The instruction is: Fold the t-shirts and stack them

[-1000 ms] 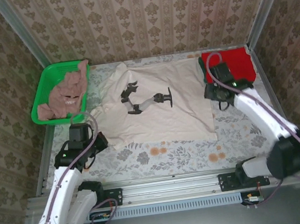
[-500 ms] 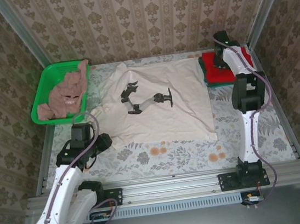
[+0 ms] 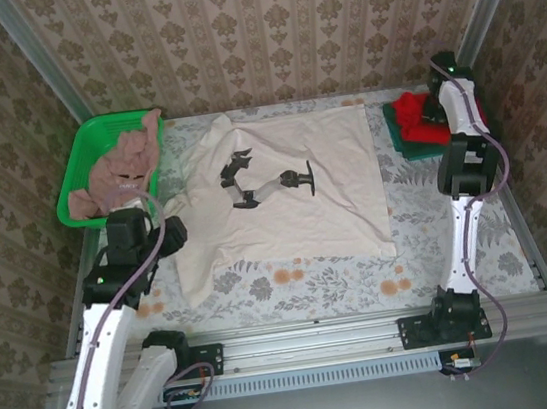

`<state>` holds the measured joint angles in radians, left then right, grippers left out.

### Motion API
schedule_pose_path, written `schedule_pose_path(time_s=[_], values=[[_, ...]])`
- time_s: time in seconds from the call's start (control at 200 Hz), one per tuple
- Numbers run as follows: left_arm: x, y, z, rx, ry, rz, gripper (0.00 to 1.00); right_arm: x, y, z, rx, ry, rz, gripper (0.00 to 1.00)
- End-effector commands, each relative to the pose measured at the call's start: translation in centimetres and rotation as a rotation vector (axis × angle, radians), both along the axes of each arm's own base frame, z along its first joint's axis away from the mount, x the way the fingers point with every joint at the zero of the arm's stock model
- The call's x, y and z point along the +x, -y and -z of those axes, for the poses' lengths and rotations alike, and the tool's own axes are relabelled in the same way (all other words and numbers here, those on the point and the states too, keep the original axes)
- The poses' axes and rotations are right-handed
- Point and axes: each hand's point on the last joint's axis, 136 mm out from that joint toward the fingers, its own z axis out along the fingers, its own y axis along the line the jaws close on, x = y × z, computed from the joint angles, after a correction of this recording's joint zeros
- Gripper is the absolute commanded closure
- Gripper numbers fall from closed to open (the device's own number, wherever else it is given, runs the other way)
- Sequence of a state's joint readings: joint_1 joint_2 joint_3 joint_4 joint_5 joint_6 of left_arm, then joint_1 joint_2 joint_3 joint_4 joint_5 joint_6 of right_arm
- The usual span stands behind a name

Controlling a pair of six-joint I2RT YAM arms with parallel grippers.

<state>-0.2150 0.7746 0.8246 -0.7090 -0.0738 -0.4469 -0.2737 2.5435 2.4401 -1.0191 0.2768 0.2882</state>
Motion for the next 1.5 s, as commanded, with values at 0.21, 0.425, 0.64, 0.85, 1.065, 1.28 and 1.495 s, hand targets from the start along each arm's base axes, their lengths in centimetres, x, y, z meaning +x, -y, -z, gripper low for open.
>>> schedule_pose_path(time_s=[0.21, 0.425, 0.64, 0.85, 1.065, 1.28, 1.495], values=[[4.4, 5.4, 5.7, -0.02, -0.141, 0.197, 0.26, -1.0, -3.7, -8.3, -0.094, 0.027, -0.098, 0.42], [7.2, 8.5, 10.3, -0.041, -0.245, 0.273, 0.27, -5.5, -14.5, -12.2, -0.153, 0.056, -0.256, 0.31], [9.1, 9.9, 16.7, -0.057, -0.387, 0.28, 0.32, -14.0, -30.3, -6.5, 0.061, 0.116, -0.527, 0.31], [7.2, 11.1, 19.5, -0.114, -0.476, 0.287, 0.38, -23.9, -38.3, 2.1, 0.143, -0.053, -0.64, 0.34], [2.2, 12.4, 19.5, -0.138, -0.517, 0.317, 0.38, -29.6, -36.2, 6.3, 0.085, -0.188, -0.585, 0.35], [-3.0, 12.3, 19.0, -0.159, -0.551, 0.333, 0.38, -32.0, -30.8, 6.8, 0.043, -0.255, -0.479, 0.35], [-0.6, 11.1, 14.1, -0.109, -0.401, 0.319, 0.25, -30.9, -32.4, 1.8, 0.122, -0.102, -0.51, 0.35]])
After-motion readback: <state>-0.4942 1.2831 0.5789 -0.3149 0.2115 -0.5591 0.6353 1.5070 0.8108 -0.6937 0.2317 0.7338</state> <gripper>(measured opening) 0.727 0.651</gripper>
